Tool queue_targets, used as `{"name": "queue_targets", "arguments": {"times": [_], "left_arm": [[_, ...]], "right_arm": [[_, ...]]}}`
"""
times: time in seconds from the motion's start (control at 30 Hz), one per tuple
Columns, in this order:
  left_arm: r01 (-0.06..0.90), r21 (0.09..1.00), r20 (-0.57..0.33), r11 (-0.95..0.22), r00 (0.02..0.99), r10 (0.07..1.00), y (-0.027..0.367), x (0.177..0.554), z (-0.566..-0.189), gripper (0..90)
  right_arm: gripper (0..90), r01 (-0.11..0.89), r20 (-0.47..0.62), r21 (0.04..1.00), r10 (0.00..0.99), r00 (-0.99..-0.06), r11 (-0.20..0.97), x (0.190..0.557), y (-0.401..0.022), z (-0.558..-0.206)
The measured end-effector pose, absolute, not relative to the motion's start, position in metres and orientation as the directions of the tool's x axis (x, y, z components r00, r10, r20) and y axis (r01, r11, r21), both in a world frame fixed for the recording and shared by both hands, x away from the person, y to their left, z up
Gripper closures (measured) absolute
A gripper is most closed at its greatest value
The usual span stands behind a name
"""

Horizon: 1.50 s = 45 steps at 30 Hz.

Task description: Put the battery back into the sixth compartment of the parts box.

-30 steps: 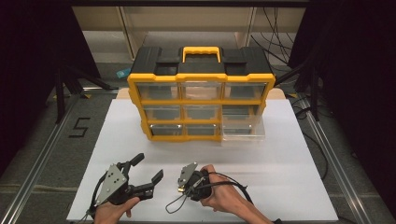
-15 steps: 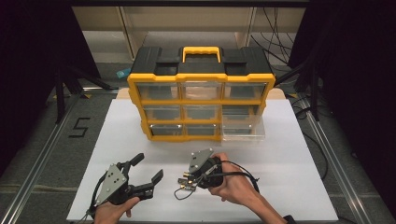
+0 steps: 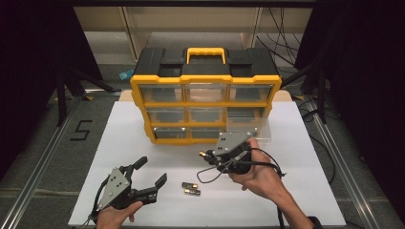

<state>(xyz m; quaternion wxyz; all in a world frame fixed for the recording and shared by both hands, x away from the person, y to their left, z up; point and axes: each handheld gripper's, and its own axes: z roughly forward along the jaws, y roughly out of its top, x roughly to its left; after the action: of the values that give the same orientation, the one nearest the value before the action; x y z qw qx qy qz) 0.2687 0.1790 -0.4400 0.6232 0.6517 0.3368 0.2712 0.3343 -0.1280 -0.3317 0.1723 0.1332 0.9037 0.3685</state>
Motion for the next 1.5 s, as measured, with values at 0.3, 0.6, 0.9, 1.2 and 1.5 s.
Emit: {"name": "queue_targets", "arguments": {"times": [0.3, 0.6, 0.9, 1.2, 1.5], "left_arm": [[0.101, 0.995, -0.066, 0.003, 0.626, 0.777, 0.179, 0.269, -0.440, 16.5], [0.105, 0.994, -0.069, 0.003, 0.626, 0.777, 0.179, 0.269, -0.440, 16.5], [0.105, 0.995, -0.068, 0.003, 0.626, 0.777, 0.179, 0.269, -0.440, 16.5], [0.105, 0.994, -0.068, 0.003, 0.626, 0.777, 0.179, 0.269, -0.440, 16.5], [0.105, 0.995, -0.068, 0.003, 0.626, 0.777, 0.179, 0.269, -0.440, 16.5]], "right_arm": [[76.7, 0.119, -0.234, 0.767, 0.447, -0.864, 0.631, 0.339, -0.155, -0.308], [76.8, 0.124, -0.248, 0.797, 0.507, -0.825, 0.591, 0.344, -0.177, -0.296], [76.7, 0.164, -0.251, 0.810, 0.585, -0.771, 0.563, 0.354, -0.205, -0.291], [76.7, 0.219, -0.230, 0.804, 0.630, -0.742, 0.552, 0.366, -0.223, -0.297], [76.6, 0.251, -0.217, 0.793, 0.643, -0.735, 0.555, 0.372, -0.228, -0.304]]}}
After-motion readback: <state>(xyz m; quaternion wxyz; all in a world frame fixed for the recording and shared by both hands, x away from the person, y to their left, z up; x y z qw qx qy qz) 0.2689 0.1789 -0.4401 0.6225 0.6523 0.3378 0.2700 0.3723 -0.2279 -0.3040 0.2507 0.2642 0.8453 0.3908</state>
